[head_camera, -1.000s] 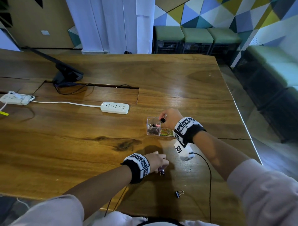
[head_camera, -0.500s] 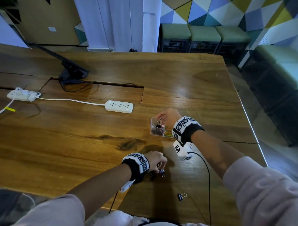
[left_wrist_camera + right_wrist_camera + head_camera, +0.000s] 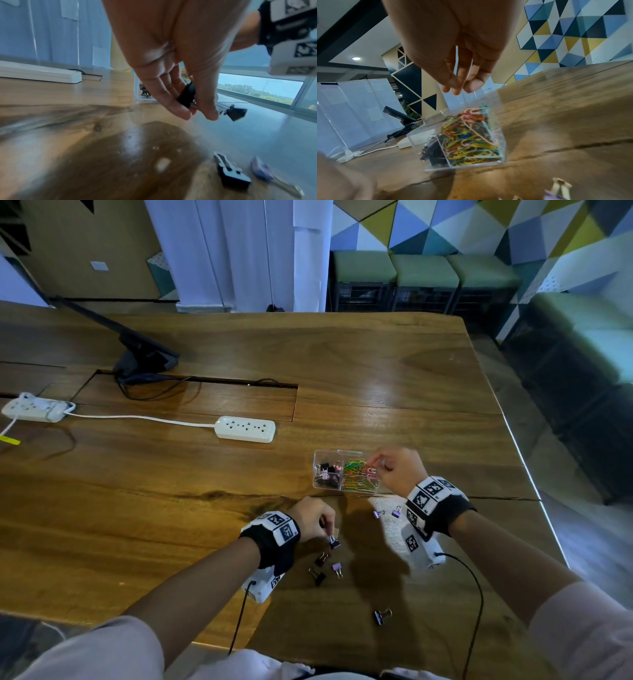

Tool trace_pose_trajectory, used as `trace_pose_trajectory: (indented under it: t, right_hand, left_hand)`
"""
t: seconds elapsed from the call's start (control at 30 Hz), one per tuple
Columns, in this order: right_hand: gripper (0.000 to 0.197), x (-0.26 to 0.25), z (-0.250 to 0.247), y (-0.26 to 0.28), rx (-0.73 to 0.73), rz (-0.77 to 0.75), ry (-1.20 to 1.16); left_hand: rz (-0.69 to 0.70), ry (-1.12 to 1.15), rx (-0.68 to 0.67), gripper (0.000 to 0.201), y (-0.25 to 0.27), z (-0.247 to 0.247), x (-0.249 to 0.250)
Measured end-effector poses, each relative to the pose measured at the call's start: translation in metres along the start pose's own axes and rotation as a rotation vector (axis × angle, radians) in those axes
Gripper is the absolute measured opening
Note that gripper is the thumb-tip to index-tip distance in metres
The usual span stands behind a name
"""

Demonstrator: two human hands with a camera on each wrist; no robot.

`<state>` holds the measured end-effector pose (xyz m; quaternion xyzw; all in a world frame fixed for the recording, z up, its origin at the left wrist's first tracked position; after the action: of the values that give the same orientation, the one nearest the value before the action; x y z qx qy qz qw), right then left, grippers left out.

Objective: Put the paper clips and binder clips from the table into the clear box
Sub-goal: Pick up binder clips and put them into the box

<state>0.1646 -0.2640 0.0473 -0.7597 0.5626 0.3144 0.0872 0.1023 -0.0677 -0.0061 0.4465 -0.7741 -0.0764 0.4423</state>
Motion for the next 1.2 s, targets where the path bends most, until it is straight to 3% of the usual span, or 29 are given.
trace_pose_trajectory:
  t: [0.13,0.27,0.4,0.5,0.67,0.77,1.0,1.2]
  right_hand:
    - [0.022,0.033,0.001,0.022,0.048,0.098,0.031]
    - [0.009,0.068,0.019,0.032,-0.140,0.291,0.109]
    - [0.056,0.069,0.044,0.042,-0.330,0.339,0.156]
    - [0.066,0.061,0.057,0.043,-0.368,0.277,0.218]
    - [0.049,0.051,0.072,0.036,-0.408,0.146,0.351]
    - [0.043,0.049,0.076,0.032,-0.418,0.146,0.349]
    - [0.025,0.049,0.079,0.027,-0.414,0.144,0.298]
    - [0.015,0.048,0.079,0.028,-0.395,0.185,0.284]
  left_hand:
    - [-0.024,0.067,0.095,0.008,0.003,-0.019,0.002]
    - [-0.068,0.080,0.213,0.008,0.005,-0.043,0.008]
    - [-0.052,0.146,0.321,0.008,0.002,-0.064,0.013]
    - [-0.069,0.202,0.385,0.010,-0.003,-0.076,0.013]
    - [-0.129,0.295,0.504,0.029,-0.011,-0.085,0.011]
    - [-0.192,0.355,0.544,0.012,-0.014,-0.084,0.010]
    - [-0.259,0.411,0.517,0.026,-0.023,-0.082,0.007]
    - [-0.178,0.434,0.482,0.037,-0.024,-0.084,0.008]
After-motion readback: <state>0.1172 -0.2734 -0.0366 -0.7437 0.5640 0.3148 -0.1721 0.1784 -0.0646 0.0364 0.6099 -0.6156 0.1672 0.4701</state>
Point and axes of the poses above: each hand's wrist, its own y-axis away from the middle knuckle, its own z-axis out of the palm, x = y × z, the point moved 2 cm from there along -y, towards the middle knuckle, and after that the axes turned 13 degrees about -x, right-handed, at the moved point
